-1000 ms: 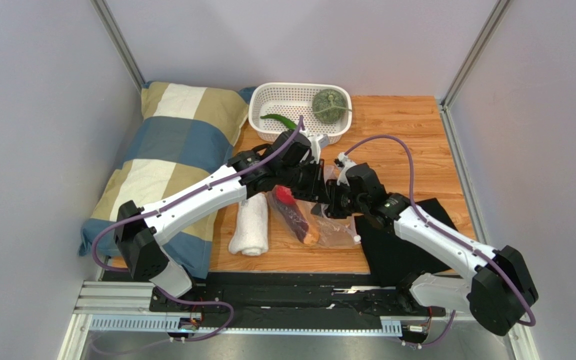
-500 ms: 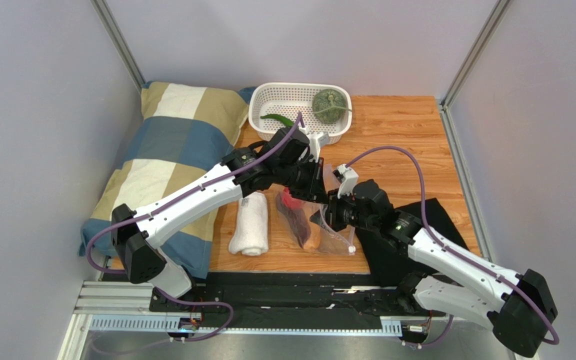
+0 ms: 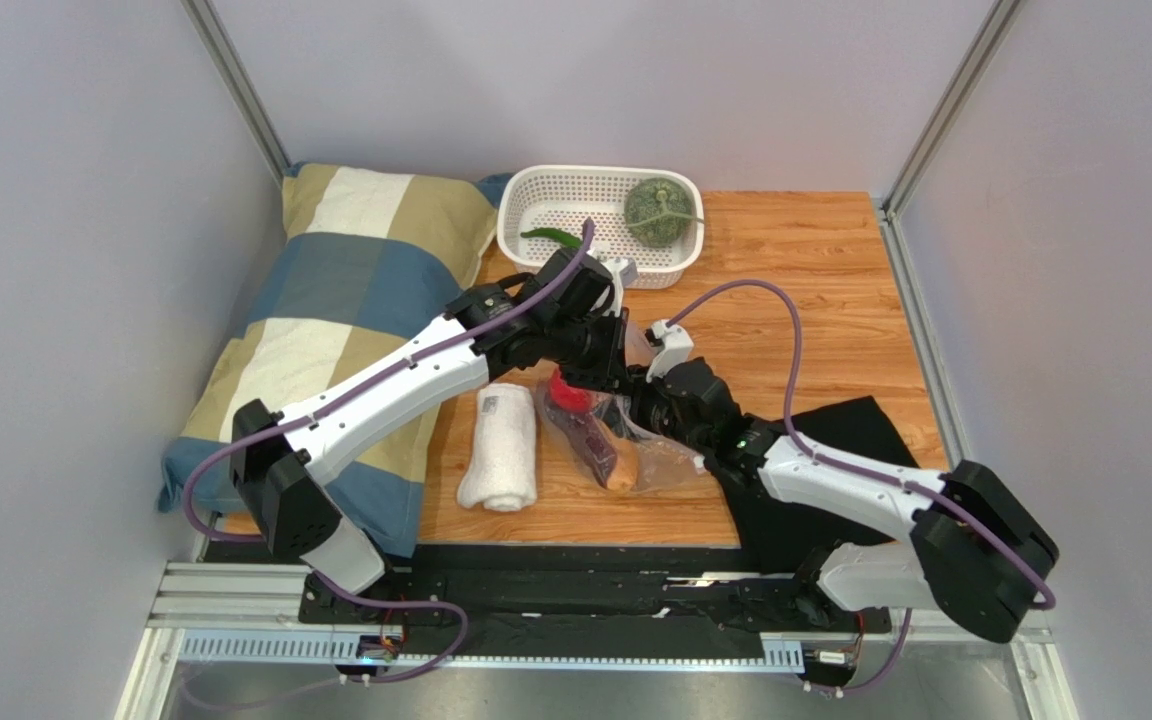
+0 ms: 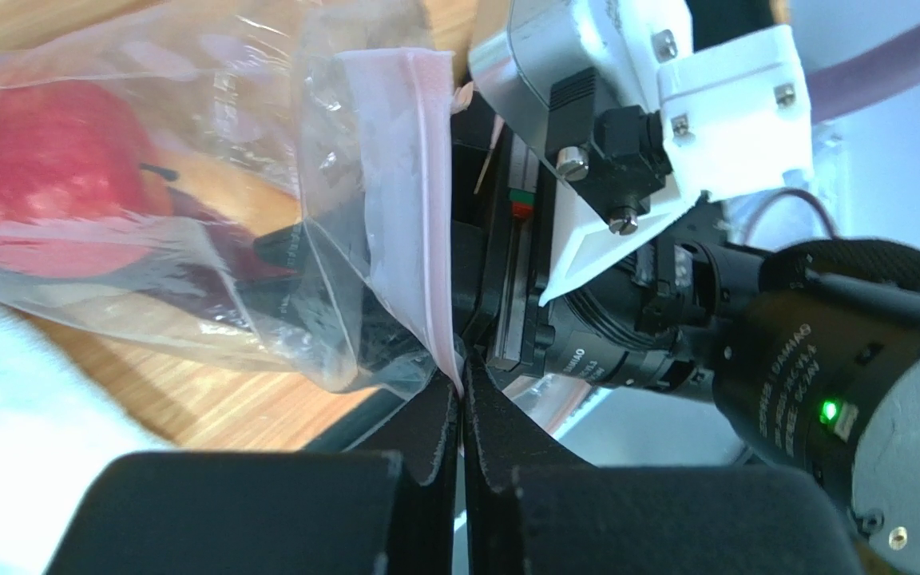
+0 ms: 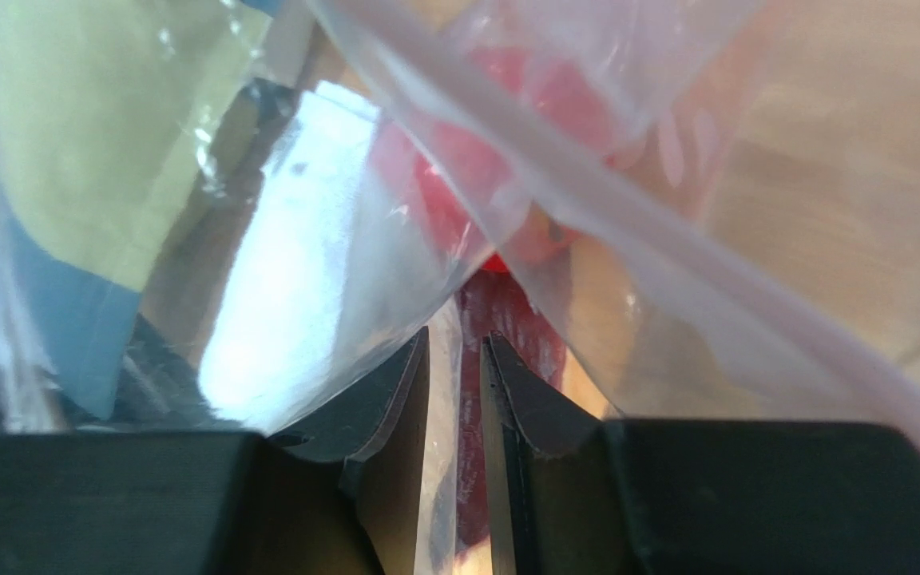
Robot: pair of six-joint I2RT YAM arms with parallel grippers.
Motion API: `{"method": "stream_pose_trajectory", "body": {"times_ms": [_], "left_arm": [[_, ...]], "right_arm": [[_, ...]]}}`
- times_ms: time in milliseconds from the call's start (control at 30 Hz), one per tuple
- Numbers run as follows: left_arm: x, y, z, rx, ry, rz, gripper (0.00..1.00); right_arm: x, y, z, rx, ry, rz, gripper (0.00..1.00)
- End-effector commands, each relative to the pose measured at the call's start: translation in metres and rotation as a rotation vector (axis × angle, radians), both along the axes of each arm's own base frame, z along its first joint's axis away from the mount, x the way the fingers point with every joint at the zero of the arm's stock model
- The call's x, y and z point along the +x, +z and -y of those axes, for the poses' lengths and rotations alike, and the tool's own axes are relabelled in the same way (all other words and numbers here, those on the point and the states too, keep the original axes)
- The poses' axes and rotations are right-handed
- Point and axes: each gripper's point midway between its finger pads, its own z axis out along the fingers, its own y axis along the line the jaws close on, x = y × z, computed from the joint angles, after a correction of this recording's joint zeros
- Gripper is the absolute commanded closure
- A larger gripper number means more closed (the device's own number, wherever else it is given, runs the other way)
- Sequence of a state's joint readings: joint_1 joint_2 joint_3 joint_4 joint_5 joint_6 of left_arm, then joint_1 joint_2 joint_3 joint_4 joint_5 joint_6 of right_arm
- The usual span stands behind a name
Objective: Open the zip-top bag and remove the fake food
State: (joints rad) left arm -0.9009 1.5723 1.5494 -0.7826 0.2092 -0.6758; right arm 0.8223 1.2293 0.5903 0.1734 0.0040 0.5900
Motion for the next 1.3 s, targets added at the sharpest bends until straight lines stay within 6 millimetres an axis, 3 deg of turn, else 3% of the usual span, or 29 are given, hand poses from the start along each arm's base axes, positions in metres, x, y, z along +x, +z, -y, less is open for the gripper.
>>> {"method": "stream_pose_trajectory", "body": {"times_ms": [0, 33, 67, 167, 267, 333, 367, 400, 467, 500, 600, 667, 833, 867, 967, 1133, 1267], "left_arm": [[-0.031, 0.044, 0.033, -0.149, -0.168, -0.015, 0.99], [-0.028, 0.046, 0.029, -0.139, -0.159, 0.007, 0.93], [-0.025, 0.049, 0.024, -0.130, -0.154, 0.048, 0.79], [-0.010, 0.070, -0.004, -0.134, -0.068, 0.190, 0.64], [0.018, 0.073, -0.047, -0.145, 0.093, 0.228, 0.61], [0.033, 0.057, -0.068, -0.141, 0.178, 0.208, 0.61], [0.056, 0.047, -0.088, -0.125, 0.265, 0.186, 0.65], [0.069, 0.025, -0.093, -0.077, 0.292, 0.148, 0.68], [0.095, 0.000, -0.108, 0.005, 0.337, 0.123, 0.75], [0.111, -0.019, -0.107, 0.057, 0.345, 0.095, 0.77], [0.142, -0.051, -0.108, 0.172, 0.367, 0.085, 0.82], [0.155, -0.075, -0.108, 0.235, 0.381, 0.067, 0.84], [0.173, -0.098, -0.097, 0.270, 0.351, 0.041, 0.86], [0.171, -0.109, -0.097, 0.293, 0.342, 0.010, 0.88], [0.167, -0.110, -0.090, 0.264, 0.314, -0.010, 0.88], [0.143, -0.121, -0.068, 0.151, 0.228, -0.076, 0.89], [0.125, -0.132, -0.058, 0.168, 0.194, -0.116, 0.90]], "right_arm": [[0.020, -0.009, -0.007, 0.014, -0.058, 0.016, 0.74], [0.018, -0.014, -0.003, 0.010, -0.061, 0.012, 0.74], [0.021, -0.014, 0.002, 0.011, -0.075, 0.012, 0.74], [0.024, -0.016, 0.012, 0.029, -0.092, -0.003, 0.74], [0.023, -0.019, 0.011, 0.029, -0.055, -0.019, 0.73], [0.021, -0.024, 0.010, 0.021, -0.032, -0.042, 0.72], [0.021, -0.025, 0.009, 0.022, -0.027, -0.051, 0.71], [0.020, -0.026, 0.008, 0.023, -0.023, -0.060, 0.69], [0.017, -0.028, 0.005, 0.030, -0.007, -0.076, 0.62], [0.017, -0.028, 0.004, 0.028, -0.005, -0.080, 0.59], [0.021, -0.032, 0.004, 0.027, -0.011, -0.097, 0.51], [0.024, -0.034, 0.004, 0.034, -0.015, -0.107, 0.48], [0.034, -0.035, 0.000, 0.048, -0.014, -0.119, 0.43], [0.035, -0.035, 0.000, 0.051, -0.015, -0.119, 0.43], [0.041, -0.027, -0.004, 0.063, -0.002, -0.108, 0.42], [0.047, -0.028, -0.008, 0.083, 0.001, -0.107, 0.37], [0.049, -0.027, -0.010, 0.099, -0.001, -0.109, 0.35]]}}
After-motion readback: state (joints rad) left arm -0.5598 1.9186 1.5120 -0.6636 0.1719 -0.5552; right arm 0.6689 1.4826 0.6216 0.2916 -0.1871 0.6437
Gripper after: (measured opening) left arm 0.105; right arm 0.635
